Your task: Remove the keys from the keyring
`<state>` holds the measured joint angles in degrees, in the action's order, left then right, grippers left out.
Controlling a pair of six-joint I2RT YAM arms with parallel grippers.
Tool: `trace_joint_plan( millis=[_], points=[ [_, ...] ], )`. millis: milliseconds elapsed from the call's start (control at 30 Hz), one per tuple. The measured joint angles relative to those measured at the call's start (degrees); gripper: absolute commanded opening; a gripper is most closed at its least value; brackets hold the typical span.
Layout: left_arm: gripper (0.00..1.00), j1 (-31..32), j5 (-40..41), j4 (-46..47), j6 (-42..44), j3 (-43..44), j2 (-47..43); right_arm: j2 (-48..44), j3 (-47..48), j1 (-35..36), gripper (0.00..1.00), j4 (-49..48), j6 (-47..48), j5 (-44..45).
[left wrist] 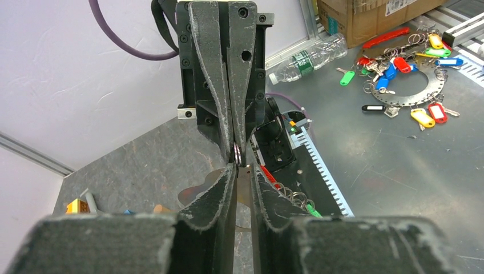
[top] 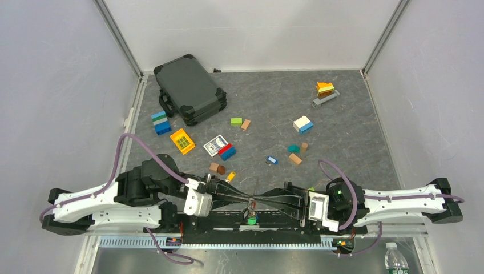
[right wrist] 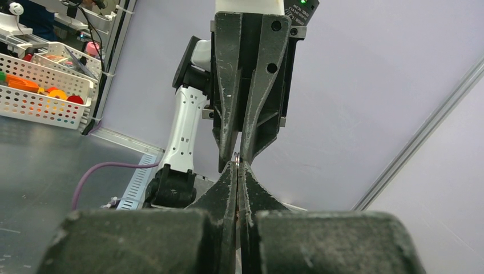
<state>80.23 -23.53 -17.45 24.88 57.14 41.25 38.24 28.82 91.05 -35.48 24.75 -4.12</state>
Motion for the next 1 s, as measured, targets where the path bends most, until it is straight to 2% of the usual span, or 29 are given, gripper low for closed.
trace_joint_plan(
  millis=[100,467,600,800,933,1000],
  points=[
    [0.12,0.0,0.0,0.0,0.0,0.0,0.0,0.0,0.0,0.0,0.0,0.0,0.0,-0.2],
    [0.11,0.0,0.0,0.0,0.0,0.0,0.3,0.3,0.0,0.0,0.0,-0.1,0.0,-0.4],
    [0.03,0.0,-0.1,-0.1,0.0,0.0,0.5,0.5,0.0,0.0,0.0,-0.1,0.0,-0.4],
    [0.02,0.0,-0.2,-0.3,0.0,0.9,1.2,0.7,0.0,0.0,0.0,-0.9,-0.3,-0.4],
    [0.02,0.0,0.2,-0.3,0.0,1.1,1.3,0.7,0.0,0.0,0.08,-1.0,-0.7,-0.3],
    [0.02,0.0,0.7,-0.5,0.0,1.1,1.3,0.4,0.0,0.0,0.26,-0.9,-1.0,0.1]
  ],
)
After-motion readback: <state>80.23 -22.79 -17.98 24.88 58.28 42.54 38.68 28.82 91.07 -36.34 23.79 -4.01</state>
